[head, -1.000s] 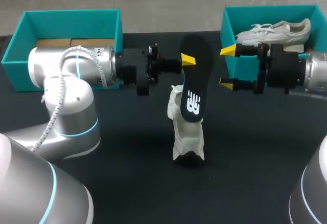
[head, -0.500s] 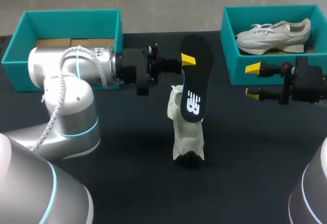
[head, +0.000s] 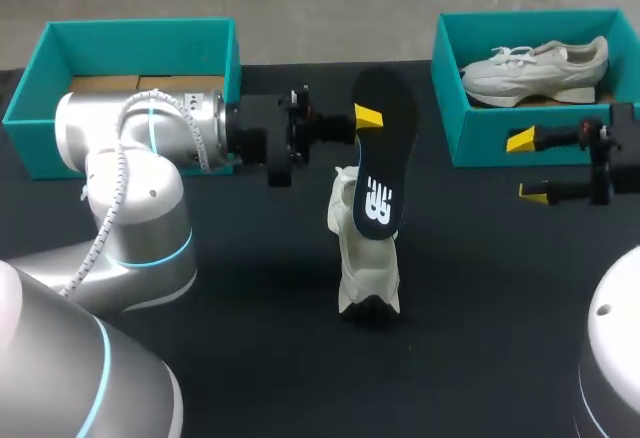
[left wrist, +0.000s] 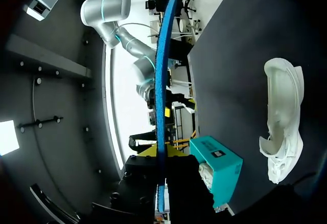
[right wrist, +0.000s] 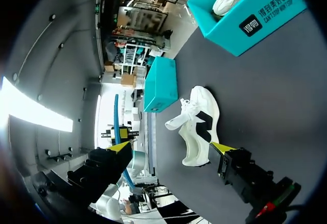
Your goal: Take the shoe out of the shoebox, open the shoe tongue, remove and reinsert the insole, then place the shoe into the shoebox
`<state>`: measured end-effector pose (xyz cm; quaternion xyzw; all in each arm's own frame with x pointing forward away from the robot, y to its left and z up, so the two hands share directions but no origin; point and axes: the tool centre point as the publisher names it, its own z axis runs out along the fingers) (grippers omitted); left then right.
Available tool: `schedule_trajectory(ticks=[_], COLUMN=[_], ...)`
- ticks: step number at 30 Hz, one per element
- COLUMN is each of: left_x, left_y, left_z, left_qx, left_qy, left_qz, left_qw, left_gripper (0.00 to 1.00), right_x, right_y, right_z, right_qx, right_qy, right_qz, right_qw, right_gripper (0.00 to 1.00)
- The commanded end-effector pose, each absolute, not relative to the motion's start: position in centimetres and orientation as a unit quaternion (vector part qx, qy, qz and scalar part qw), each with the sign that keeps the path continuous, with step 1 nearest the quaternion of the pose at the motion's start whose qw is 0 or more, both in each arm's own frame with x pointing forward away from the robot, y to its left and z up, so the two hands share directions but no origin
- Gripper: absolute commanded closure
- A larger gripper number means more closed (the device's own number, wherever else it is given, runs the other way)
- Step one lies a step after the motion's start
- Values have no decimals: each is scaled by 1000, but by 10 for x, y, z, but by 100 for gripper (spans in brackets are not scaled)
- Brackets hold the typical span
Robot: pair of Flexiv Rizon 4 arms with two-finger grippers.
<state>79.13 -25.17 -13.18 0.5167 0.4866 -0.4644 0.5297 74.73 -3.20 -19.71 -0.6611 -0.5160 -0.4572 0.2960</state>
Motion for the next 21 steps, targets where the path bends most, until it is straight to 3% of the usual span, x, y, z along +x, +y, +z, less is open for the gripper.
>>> schedule_trajectory(ticks=[1,21], left_x=[790,790], left_y=[-252,-252], left_z=[-132,-132], left_qx=[517,517], left_qy=[487,487], left_qz=[-463,-463], left_qw=[530,530], left_gripper=[100,100], right_x=[729,712], right_y=[-45,-65], right_z=[-178,-177], right_qx=[-691,-703], right_qy=[-527,-527], right_qz=[-423,-416], right_qw=[256,234], right_gripper=[0,0])
